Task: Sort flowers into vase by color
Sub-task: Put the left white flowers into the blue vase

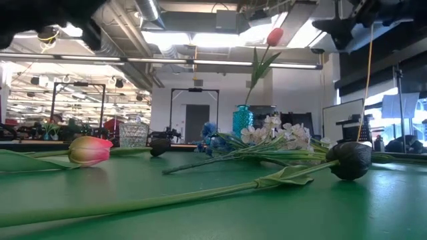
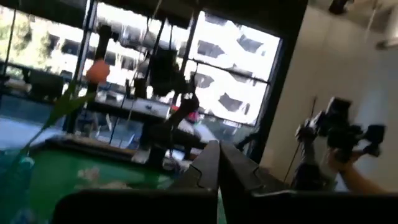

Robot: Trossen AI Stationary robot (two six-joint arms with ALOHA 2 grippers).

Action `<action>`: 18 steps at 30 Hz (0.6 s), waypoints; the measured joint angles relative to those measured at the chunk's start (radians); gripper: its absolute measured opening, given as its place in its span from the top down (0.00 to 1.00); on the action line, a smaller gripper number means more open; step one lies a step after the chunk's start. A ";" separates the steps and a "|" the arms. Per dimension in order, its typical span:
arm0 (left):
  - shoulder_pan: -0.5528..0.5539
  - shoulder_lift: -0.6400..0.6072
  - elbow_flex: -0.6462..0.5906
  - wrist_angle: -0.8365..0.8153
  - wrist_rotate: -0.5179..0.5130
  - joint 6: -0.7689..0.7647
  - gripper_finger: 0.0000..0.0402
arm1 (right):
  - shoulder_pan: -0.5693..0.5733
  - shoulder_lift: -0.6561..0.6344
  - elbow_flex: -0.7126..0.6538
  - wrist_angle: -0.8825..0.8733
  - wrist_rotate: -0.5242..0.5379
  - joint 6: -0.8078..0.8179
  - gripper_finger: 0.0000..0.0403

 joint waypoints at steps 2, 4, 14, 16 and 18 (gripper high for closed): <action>0.009 0.133 0.079 -0.012 -0.003 -0.001 1.00 | 0.000 -0.004 0.001 0.035 0.002 -0.003 0.21; 0.022 0.274 0.183 -0.056 0.001 0.005 1.00 | 0.000 -0.006 0.023 0.042 0.008 -0.008 0.21; 0.120 0.877 0.731 -0.657 -0.028 -0.135 0.99 | 0.000 -0.035 0.106 0.027 0.026 -0.012 0.21; 0.125 0.967 0.805 -0.675 0.046 -0.146 0.95 | 0.000 -0.048 0.106 0.002 0.025 -0.012 0.21; 0.120 1.046 0.865 -0.668 0.149 -0.151 0.90 | 0.000 -0.056 0.107 -0.034 0.025 -0.012 0.21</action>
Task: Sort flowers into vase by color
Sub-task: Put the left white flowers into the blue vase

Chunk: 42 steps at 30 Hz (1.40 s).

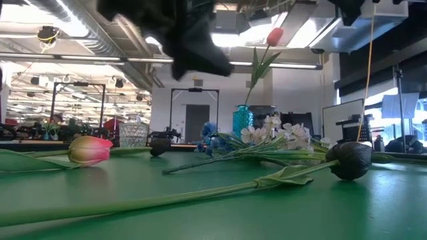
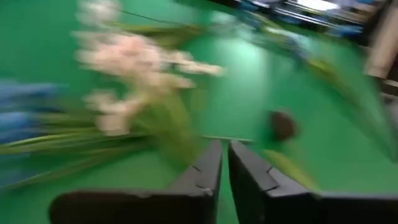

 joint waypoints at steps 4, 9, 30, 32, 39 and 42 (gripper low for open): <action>-0.025 0.114 0.085 -0.067 0.040 0.000 0.78 | 0.000 -0.009 0.000 -0.088 0.001 0.000 0.21; -0.021 0.193 0.126 -0.174 -0.067 -0.051 0.64 | 0.000 -0.009 0.000 -0.146 0.010 -0.001 0.21; -0.018 0.332 0.131 -0.131 -0.064 -0.184 0.58 | 0.000 -0.006 0.000 -0.149 0.138 -0.020 0.21; -0.013 0.332 0.131 -0.132 -0.074 -0.188 0.65 | 0.000 -0.006 0.000 -0.149 0.139 -0.020 0.21; -0.006 0.328 0.131 -0.138 -0.085 -0.205 0.96 | 0.000 -0.006 0.000 -0.148 0.140 -0.020 0.21; -0.002 0.314 0.143 -0.159 -0.082 -0.200 0.97 | 0.000 -0.006 0.000 -0.148 0.140 -0.020 0.21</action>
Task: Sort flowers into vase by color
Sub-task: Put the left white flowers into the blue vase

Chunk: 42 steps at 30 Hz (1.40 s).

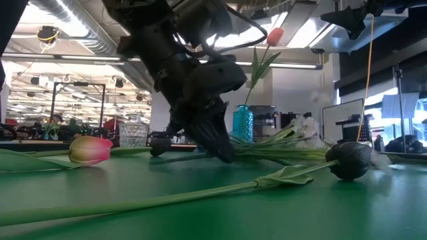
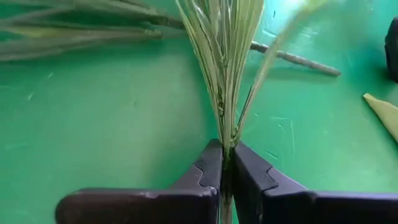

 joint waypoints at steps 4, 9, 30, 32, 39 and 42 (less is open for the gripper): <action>-0.021 -0.084 0.036 -0.070 -0.061 0.058 0.98 | 0.000 -0.001 0.000 0.002 -0.001 0.001 0.21; -0.075 -0.274 0.049 -0.173 -0.219 0.131 0.98 | 0.000 -0.001 0.000 0.005 -0.004 0.008 0.21; -0.081 -0.716 -0.578 1.112 -0.088 0.628 0.98 | 0.000 -0.001 0.000 0.004 -0.007 0.001 0.21; 0.009 -0.677 -0.666 1.319 -0.035 0.579 0.98 | 0.000 0.000 0.000 0.003 0.000 0.001 0.21; 0.275 -0.531 -0.661 1.515 0.188 0.415 0.98 | 0.000 0.000 0.000 -0.003 0.060 -0.001 0.21; 0.333 -0.462 -0.583 1.491 0.236 0.424 0.98 | 0.000 0.000 0.000 -0.003 0.078 -0.001 0.21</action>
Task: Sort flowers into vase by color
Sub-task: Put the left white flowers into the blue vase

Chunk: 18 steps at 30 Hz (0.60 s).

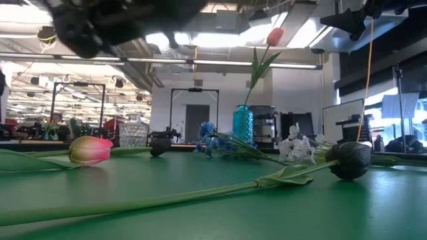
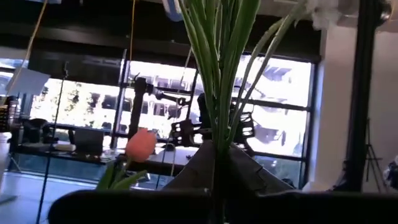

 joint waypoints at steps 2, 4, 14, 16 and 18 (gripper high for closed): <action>0.037 0.048 0.053 -0.023 0.017 0.025 0.98 | 0.000 0.000 0.000 0.000 0.016 0.000 0.21; 0.077 0.102 0.119 -0.041 0.024 0.037 0.98 | 0.000 0.004 0.000 -0.001 0.024 0.000 0.21; 0.258 0.373 0.420 -0.101 0.148 -0.024 0.98 | 0.000 0.082 0.000 0.000 0.033 0.000 0.21; 0.286 0.426 0.468 -0.097 0.185 -0.067 0.98 | 0.000 0.102 0.000 0.000 0.034 0.001 0.21; 0.304 0.477 0.507 -0.096 0.218 -0.100 0.98 | 0.000 0.119 0.000 0.000 0.034 0.001 0.21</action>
